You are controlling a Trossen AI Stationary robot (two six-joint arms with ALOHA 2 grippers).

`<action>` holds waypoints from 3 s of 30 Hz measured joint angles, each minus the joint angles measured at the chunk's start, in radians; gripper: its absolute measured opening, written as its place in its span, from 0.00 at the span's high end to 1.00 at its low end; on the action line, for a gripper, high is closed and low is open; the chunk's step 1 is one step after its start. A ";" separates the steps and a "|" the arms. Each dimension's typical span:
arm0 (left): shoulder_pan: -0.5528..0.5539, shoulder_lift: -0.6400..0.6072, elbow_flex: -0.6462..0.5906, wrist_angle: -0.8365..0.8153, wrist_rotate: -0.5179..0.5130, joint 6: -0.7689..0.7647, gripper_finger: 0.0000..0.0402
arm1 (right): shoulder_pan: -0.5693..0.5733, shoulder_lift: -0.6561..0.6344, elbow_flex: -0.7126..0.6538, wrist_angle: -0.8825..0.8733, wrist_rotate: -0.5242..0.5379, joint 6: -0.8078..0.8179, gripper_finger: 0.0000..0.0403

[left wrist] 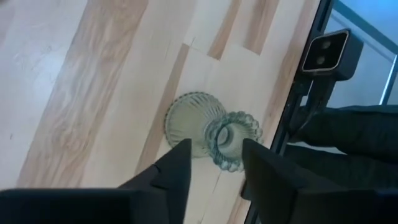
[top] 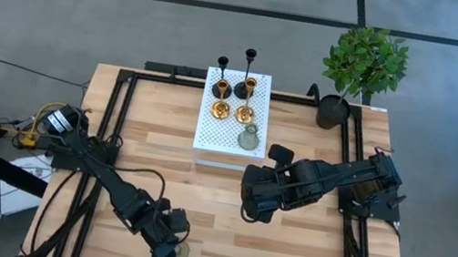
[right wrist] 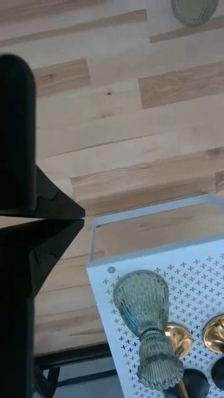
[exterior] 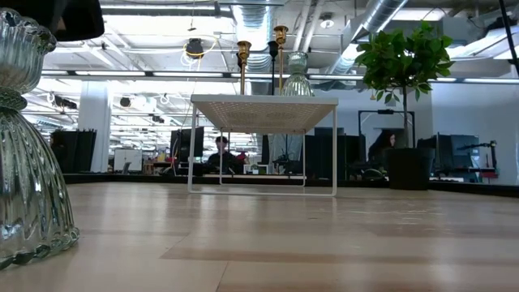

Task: Pick & Place candle stick holders
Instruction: Put the green glass candle holder aligned with the other green glass candle holder on the shelf

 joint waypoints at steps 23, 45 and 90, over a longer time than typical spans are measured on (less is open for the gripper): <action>0.005 0.116 -0.010 0.054 0.019 -0.030 0.53 | 0.000 0.000 0.000 0.000 0.002 0.000 1.00; 0.014 0.059 -0.020 -0.017 -0.031 -0.025 0.92 | 0.001 0.000 0.000 0.001 0.017 0.002 1.00; 0.516 -0.241 0.344 -0.562 -0.071 0.452 0.92 | -0.015 -0.193 0.000 0.230 0.026 -0.231 1.00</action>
